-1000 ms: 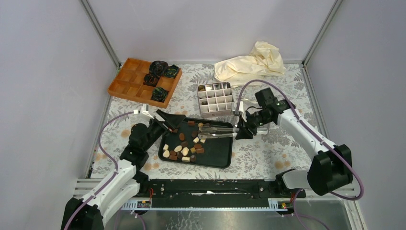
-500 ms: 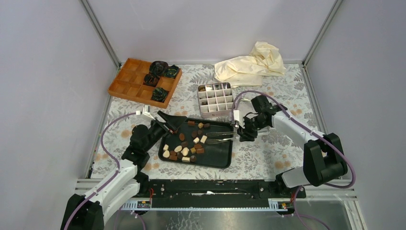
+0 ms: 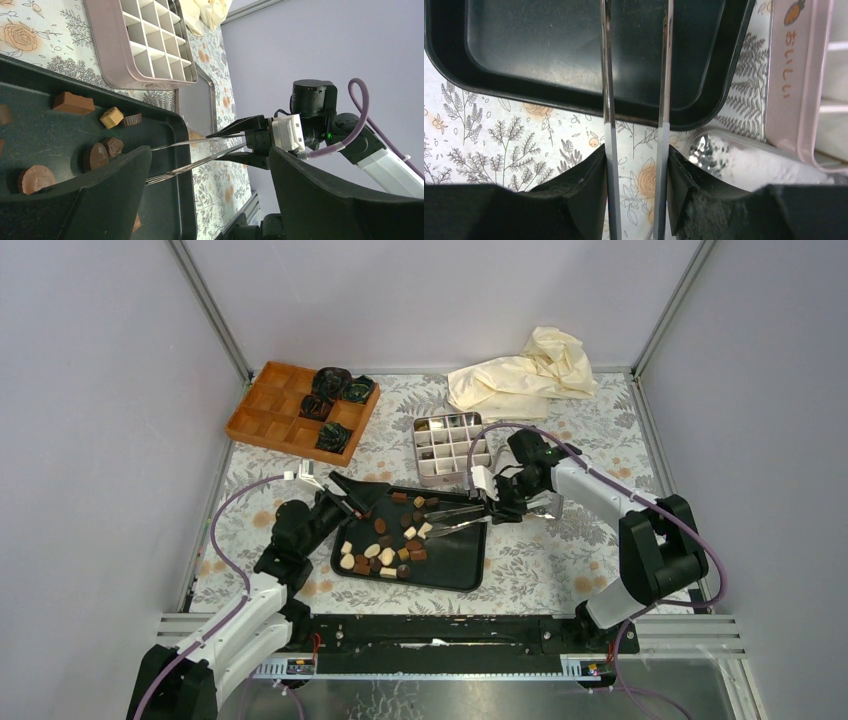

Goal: Pack the chocolate
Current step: Place the fake chocolate in the packing box, then pick up the fake chocolate from the plate.

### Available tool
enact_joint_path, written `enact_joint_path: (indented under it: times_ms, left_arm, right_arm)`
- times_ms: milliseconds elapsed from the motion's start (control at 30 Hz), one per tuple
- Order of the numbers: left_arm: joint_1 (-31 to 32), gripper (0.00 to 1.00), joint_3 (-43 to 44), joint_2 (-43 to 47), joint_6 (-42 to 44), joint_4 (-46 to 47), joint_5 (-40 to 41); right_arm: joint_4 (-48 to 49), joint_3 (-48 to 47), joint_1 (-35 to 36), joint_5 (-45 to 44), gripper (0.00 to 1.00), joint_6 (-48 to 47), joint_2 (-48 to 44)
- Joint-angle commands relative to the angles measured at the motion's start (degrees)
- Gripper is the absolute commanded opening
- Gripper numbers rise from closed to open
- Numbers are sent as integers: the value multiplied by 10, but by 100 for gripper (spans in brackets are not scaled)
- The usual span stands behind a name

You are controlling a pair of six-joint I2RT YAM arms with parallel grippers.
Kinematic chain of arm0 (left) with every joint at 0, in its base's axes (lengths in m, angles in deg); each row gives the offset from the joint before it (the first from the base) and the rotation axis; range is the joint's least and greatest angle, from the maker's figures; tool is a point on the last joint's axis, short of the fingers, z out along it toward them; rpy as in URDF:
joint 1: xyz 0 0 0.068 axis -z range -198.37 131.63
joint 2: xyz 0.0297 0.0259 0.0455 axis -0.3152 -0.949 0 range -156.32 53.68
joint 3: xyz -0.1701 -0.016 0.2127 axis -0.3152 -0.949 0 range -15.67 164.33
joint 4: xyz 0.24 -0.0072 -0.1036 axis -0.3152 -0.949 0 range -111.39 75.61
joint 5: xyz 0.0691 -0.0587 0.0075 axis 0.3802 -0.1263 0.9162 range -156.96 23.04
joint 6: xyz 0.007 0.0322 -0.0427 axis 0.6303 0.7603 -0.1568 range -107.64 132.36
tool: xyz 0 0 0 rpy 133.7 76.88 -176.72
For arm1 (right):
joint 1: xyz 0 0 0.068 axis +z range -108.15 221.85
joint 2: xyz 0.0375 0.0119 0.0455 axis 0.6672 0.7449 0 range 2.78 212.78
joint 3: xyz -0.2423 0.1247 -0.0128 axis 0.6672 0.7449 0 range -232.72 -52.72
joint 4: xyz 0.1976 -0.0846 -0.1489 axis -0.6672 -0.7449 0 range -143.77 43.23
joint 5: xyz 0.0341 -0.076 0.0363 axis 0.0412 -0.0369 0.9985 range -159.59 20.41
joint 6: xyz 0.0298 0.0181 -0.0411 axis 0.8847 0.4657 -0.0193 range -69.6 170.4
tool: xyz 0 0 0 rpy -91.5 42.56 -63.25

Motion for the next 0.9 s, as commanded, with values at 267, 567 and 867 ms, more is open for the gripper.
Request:
enact_joint_path:
  times_ms: [267,567,867]
  left_arm:
    - [-3,95,-5,22,7,9,2]
    - [-3,95,-5,22,9,10,1]
    - [-3,95,-4,23,11,5,0]
  right_arm:
    - [-61,-86,34,-5,48,-48,57]
    - [-69,-79,44,-15,36,-38,50]
    - [-29,-61,43,-34,8,86,14]
